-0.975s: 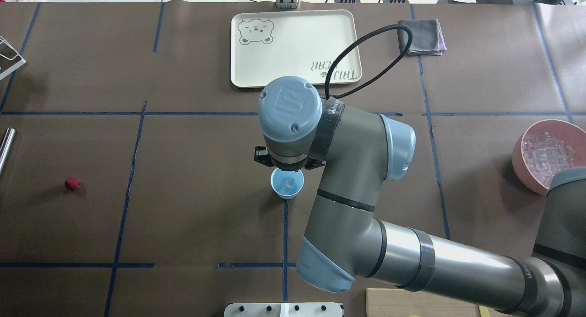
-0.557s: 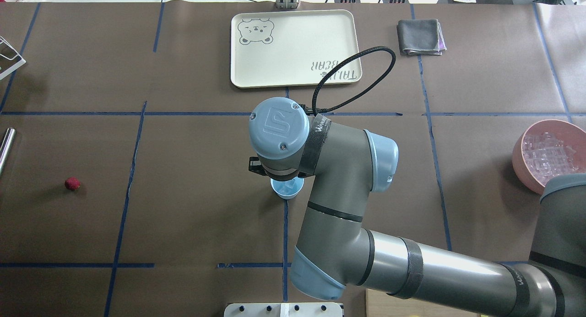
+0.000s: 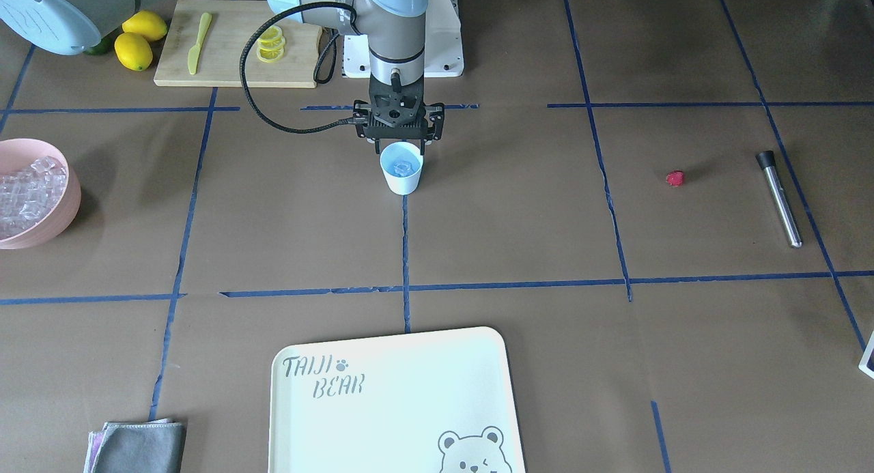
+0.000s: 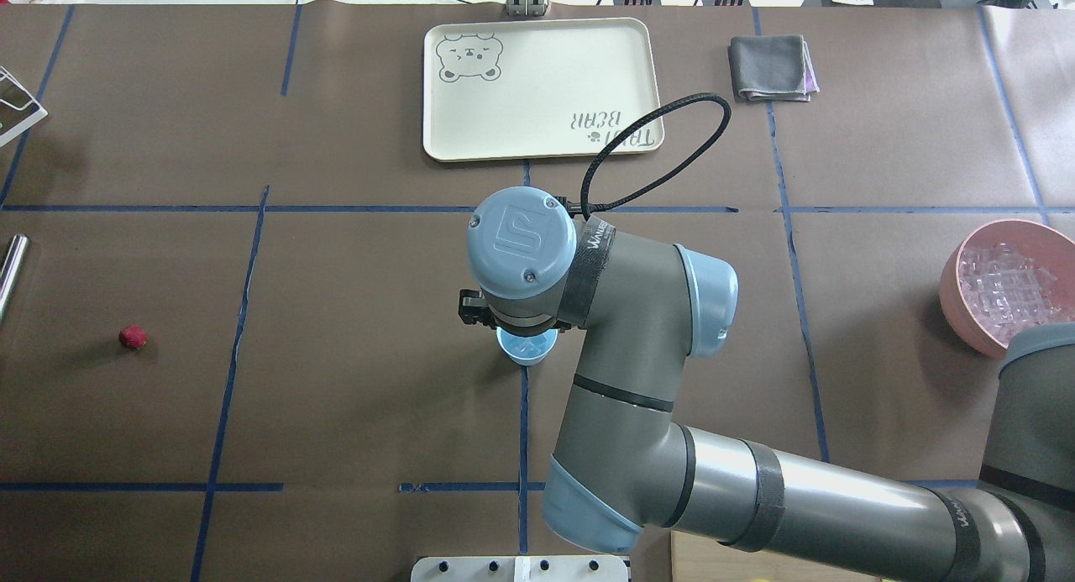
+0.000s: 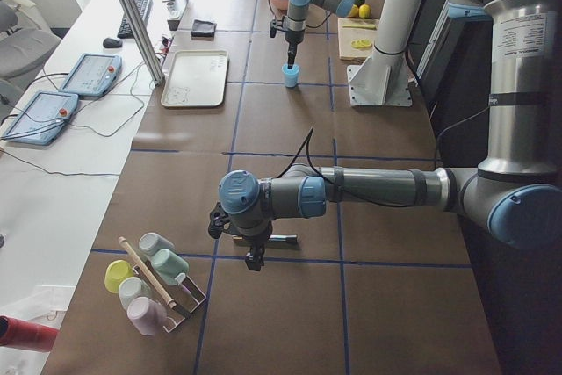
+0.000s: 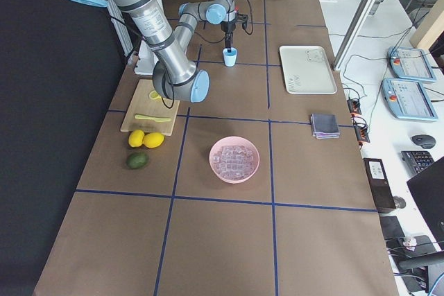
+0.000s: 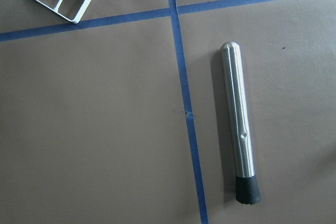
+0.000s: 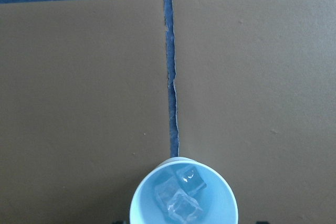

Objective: Mash ice and strawberries in cup

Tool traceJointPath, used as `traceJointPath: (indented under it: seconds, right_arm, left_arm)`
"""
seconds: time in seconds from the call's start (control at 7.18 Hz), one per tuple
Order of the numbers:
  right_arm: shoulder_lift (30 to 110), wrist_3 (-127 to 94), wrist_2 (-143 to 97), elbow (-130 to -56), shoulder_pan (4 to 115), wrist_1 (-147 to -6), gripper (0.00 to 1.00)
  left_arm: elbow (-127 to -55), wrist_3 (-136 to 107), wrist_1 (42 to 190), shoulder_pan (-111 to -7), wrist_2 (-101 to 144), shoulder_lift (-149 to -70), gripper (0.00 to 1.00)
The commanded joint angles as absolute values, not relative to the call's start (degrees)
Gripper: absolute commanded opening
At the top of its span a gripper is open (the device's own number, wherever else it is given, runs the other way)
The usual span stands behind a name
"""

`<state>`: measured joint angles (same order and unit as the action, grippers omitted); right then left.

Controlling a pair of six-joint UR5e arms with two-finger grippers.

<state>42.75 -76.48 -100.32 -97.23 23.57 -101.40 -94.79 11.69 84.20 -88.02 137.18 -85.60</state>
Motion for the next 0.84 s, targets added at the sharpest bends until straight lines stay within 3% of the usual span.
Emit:
traceJointPath:
  seconds: [0.0,0.42,0.7]
  right_arm:
    - [43.32,-75.85,-101.33,-100.00,25.21,-101.86,0.99]
    - [50.16,-59.84,-112.19,-102.39,38.61,-101.78,0.99]
    - [58.92,-41.85,-119.24,-104.83,50.30,-101.69,0.99]
  left_arm:
    - [-94.83,11.69,84.37,-87.89,137.11,-85.61,1.00]
    - [-96.93,11.78,84.38,-87.89,137.02,-85.78,1.00]
    - [-96.94,11.25,84.37,-87.72,136.23,-87.27,1.00]
